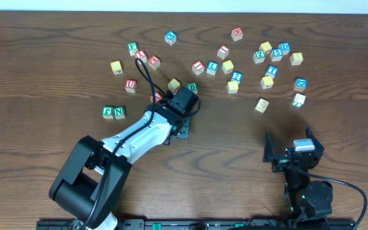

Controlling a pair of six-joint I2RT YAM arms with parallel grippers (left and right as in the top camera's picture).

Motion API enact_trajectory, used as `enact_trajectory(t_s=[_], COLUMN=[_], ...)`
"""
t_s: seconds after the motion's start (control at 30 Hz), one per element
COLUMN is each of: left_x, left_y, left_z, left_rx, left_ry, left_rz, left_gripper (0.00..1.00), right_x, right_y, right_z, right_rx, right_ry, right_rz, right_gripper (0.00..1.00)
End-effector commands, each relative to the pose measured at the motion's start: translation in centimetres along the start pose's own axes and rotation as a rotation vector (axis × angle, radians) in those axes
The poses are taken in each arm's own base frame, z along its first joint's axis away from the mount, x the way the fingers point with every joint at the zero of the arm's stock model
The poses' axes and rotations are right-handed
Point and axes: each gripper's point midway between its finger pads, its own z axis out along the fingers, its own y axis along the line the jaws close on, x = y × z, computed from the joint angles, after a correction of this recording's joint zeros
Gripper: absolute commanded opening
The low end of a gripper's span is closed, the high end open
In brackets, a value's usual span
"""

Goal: Spell out ROBOT
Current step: 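Carry the O block down and place it right of the R block, then open the left gripper and lift it off the O block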

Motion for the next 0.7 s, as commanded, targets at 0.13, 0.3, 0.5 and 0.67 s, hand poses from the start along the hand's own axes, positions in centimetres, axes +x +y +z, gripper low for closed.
enact_trajectory(t_s=[0.13, 0.3, 0.5, 0.67], left_x=[0.73, 0.88, 0.88, 0.88], left_y=[0.93, 1.01, 1.01, 1.01], left_z=[0.49, 0.56, 0.56, 0.56], left_rx=[-0.042, -0.045, -0.045, -0.045], left_ry=[0.012, 0.015, 0.015, 0.015], left_rz=[-0.013, -0.016, -0.015, -0.015], left_gripper=[0.08, 0.07, 0.17, 0.32], right_x=[0.01, 0.01, 0.01, 0.01], right_y=[-0.07, -0.07, -0.07, -0.07], right_z=[-0.03, -0.03, -0.03, -0.03], right_rx=[0.002, 0.002, 0.002, 0.002], right_ry=[-0.001, -0.001, -0.001, -0.001], right_rz=[-0.010, -0.010, -0.010, -0.010], right_gripper=[0.99, 0.99, 0.99, 0.99])
